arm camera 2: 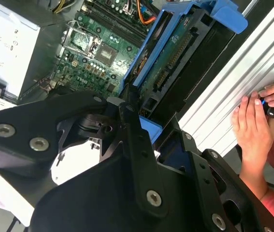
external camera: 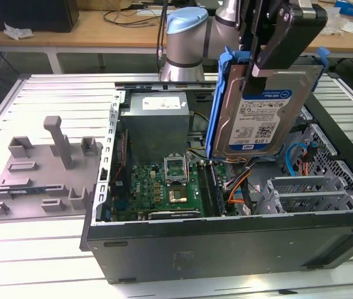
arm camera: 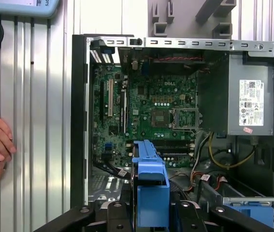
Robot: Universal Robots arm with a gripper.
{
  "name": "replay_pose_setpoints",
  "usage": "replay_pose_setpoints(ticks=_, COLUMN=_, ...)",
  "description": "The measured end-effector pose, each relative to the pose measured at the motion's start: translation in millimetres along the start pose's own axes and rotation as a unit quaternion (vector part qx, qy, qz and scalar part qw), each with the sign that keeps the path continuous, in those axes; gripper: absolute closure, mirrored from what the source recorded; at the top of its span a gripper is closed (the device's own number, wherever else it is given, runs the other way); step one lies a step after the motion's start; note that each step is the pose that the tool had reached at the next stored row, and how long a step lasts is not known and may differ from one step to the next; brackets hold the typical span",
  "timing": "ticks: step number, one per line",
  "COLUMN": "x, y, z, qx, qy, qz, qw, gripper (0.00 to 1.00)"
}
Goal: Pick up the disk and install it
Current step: 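Insert the disk into the insertion slot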
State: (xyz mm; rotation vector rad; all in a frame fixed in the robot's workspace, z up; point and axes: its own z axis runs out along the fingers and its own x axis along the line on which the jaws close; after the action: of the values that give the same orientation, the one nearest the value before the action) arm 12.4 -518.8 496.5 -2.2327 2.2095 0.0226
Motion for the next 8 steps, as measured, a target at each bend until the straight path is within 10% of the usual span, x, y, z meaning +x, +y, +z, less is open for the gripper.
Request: replay_pose_setpoints(ticks=8, x=5.5, y=-13.9, z=0.0, qx=0.0001, qy=-0.0045, qz=0.004, qw=1.0000, gripper=0.63)
